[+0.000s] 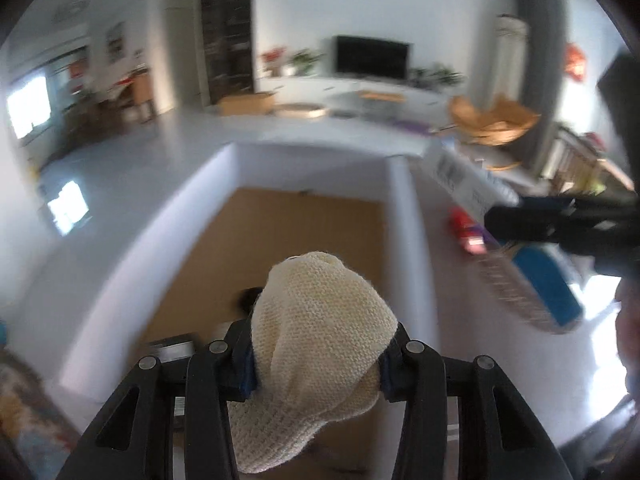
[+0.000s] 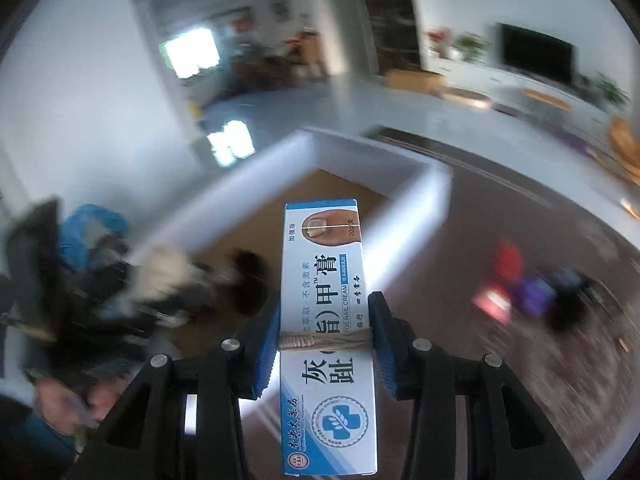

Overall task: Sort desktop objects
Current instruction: 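Carry hat and ointment box to the cork bin and open both grippers, then return both tools from the bin to the table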

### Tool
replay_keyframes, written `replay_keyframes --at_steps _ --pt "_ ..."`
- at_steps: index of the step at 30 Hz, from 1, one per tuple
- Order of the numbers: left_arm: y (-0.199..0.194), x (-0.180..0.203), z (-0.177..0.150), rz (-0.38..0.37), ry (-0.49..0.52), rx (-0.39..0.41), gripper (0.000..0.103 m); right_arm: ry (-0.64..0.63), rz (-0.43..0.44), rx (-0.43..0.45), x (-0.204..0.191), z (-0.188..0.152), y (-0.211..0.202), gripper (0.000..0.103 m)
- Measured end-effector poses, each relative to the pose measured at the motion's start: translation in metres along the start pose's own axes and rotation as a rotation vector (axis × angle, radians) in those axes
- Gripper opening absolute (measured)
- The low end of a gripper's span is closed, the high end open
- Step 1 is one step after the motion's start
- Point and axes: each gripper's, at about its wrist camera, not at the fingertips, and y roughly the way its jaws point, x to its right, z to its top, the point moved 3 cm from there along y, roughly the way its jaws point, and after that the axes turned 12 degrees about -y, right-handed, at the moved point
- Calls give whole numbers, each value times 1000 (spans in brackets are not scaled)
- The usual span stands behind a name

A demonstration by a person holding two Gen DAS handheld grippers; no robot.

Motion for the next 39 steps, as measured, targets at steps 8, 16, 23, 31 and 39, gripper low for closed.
replay_keyframes --at_steps 8,16,23,31,39 --pt "40 -47 -11 159 -31 -62 45 -74 30 -123 -41 10 105 43" --pt "51 -49 -12 289 -1 -33 88 34 48 -99 -26 -5 117 89" --pt "27 -24 -14 294 62 42 98 45 -80 51 -2 -23 51 97" --pt "-39 70 -33 -71 126 105 99 28 -473 -142 102 -186 -1 103" --pt "-16 204 -97 -304 276 -74 103 229 -616 -239 193 -308 -75 103"
